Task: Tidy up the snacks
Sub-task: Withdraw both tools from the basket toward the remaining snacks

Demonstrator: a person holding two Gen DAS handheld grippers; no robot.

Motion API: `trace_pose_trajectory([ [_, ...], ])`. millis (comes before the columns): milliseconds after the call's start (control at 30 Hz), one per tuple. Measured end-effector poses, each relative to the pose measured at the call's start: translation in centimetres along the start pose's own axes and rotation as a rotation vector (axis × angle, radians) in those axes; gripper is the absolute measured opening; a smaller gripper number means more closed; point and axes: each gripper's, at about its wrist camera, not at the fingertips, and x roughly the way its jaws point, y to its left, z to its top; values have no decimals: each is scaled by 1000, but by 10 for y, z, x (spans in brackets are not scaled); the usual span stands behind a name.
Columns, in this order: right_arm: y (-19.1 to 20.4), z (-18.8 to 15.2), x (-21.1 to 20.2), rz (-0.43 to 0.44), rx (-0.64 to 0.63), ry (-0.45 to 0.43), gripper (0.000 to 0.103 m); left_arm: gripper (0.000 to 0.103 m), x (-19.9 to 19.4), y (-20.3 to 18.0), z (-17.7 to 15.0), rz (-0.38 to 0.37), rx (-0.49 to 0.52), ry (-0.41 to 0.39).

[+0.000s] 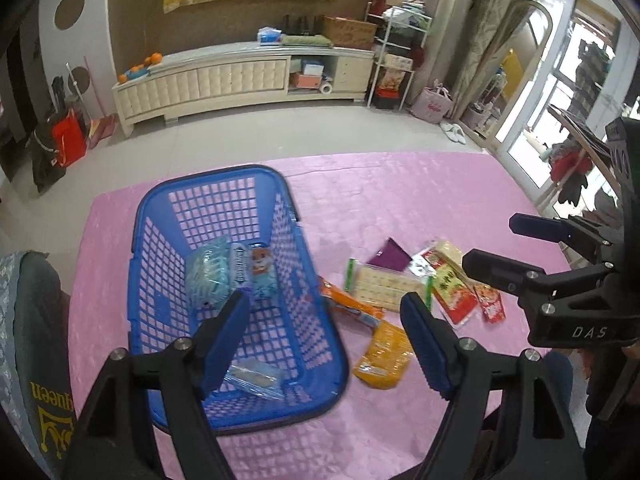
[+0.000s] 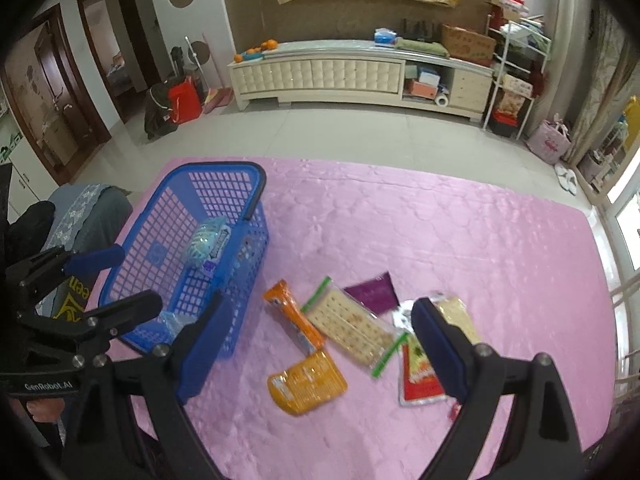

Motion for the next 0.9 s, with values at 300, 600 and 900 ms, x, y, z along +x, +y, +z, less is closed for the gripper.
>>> trace_pose_trajectory([
  [300,-33,-26,-31,-28,44,-16,93,77,-2,-52,-4,-24,77,-1],
  [600,-69,-55,-36,-49,93,-3,93,78,20,-98,-16,-51,156,38],
  [900,-99,-99,-13,-62,139,56,93,78,65,-129,-49,-67,287,128],
])
